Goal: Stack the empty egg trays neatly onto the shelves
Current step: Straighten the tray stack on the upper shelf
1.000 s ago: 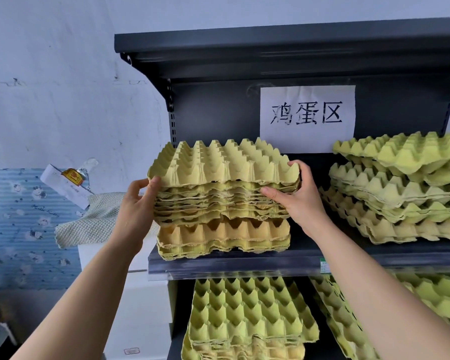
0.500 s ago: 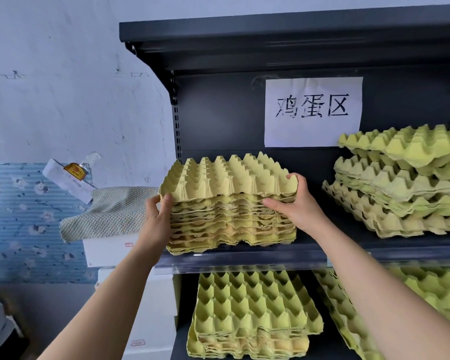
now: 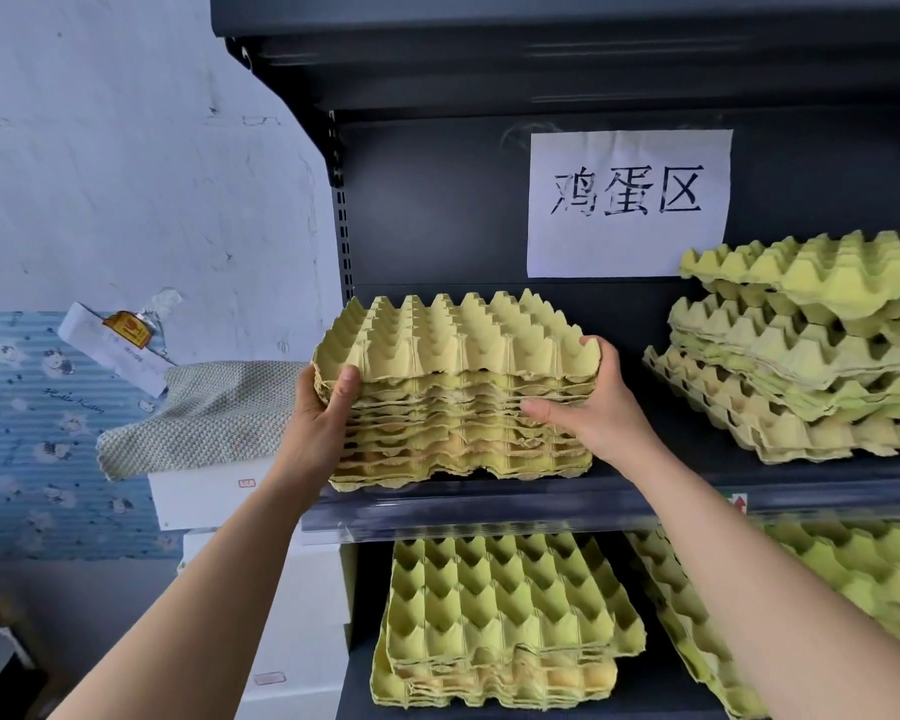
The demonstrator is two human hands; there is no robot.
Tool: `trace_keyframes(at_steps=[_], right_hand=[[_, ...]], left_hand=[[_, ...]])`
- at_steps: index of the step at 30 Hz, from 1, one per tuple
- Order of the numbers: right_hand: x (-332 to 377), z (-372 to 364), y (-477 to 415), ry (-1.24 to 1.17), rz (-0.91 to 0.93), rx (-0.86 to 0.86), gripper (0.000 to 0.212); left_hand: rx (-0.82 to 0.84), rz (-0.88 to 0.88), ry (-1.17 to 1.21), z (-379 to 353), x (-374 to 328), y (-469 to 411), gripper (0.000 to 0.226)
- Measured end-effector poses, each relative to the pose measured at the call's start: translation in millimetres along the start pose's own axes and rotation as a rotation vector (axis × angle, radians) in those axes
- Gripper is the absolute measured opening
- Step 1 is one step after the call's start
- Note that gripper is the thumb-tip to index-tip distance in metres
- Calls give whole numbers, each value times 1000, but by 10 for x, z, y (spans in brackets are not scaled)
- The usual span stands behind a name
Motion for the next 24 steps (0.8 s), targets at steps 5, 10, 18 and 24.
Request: trace_keyframes(at_steps=[5, 10, 18, 24], right_hand=[[366, 159, -314, 201, 126, 6, 81], [636, -18, -809, 368, 192, 162, 78], [614, -484, -1569, 693, 158, 463, 72], [401, -642, -1728, 799, 106, 622, 68]], left_hand=[[-18, -133, -86, 89, -410, -299, 86], [194, -135, -432, -96, -809, -789, 71], [444, -180, -821, -565, -738, -1393, 90], [614, -126, -990, -778, -686, -1562, 72]])
Point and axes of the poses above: each hand's wrist, its own y-axis away from the middle knuckle, its own z-axis out of the back of the hand, x = y × z, the point moved 3 cm from there along -y, towards the middle knuckle, and after that the axes turned 11 degrees about -x, right-handed, at the moved point
